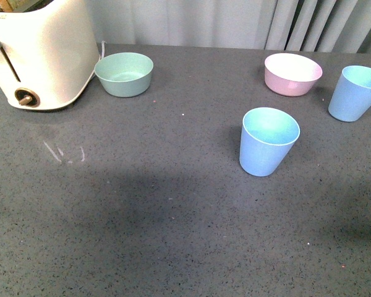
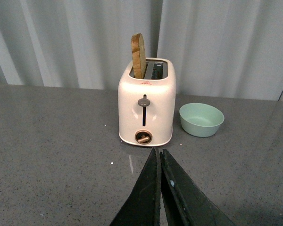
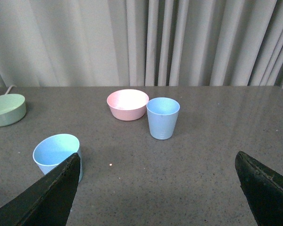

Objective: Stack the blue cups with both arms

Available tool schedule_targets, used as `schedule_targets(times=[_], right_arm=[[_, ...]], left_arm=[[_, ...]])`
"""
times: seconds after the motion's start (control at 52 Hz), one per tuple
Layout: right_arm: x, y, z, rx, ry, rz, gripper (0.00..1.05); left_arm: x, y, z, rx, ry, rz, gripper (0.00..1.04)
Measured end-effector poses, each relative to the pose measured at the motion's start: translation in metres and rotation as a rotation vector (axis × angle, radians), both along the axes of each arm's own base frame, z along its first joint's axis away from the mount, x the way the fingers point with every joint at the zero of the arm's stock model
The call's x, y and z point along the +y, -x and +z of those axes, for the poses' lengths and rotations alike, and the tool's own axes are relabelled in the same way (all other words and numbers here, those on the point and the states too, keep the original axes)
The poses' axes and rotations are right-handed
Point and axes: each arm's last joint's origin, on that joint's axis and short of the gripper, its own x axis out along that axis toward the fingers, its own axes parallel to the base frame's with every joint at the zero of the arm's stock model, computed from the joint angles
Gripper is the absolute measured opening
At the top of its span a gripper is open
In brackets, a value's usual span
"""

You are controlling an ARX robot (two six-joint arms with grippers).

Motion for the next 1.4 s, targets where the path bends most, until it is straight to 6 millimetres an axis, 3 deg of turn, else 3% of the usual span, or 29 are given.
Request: schedule_targets(times=[0.923, 1.019, 1.096, 1.154, 1.231, 1.288, 1.404], right_arm=[[0.0, 0.0, 0.0, 0.0, 0.0, 0.0, 0.96], [0.0, 0.0, 0.0, 0.016, -0.006, 0.006, 0.96], [-0.004, -0.009, -0.003, 0.27, -0.072, 0.091, 0.96], [-0.011, -0.023, 0.003, 0.305, -0.061, 0.069, 0.96], [-0.022, -0.055, 0.023, 0.278, 0.015, 0.043, 0.96], [-0.031, -0.093, 0.037, 0.291, 0.085, 0.061, 0.96], [-0.037, -0.152, 0.035, 0.408, 0.15, 0.1, 0.96]], left_arm=[[0.0, 0.022, -0.004, 0.008, 0.0, 0.0, 0.02], [0.0, 0.022, -0.004, 0.008, 0.0, 0.0, 0.22], [0.0, 0.022, -0.004, 0.008, 0.0, -0.001, 0.4], [0.0, 0.022, -0.004, 0.009, 0.0, 0.0, 0.5], [0.0, 0.022, -0.004, 0.009, 0.0, 0.0, 0.66], [0.0, 0.022, -0.004, 0.009, 0.0, 0.0, 0.8], [0.0, 0.022, -0.004, 0.009, -0.001, 0.0, 0.98]])
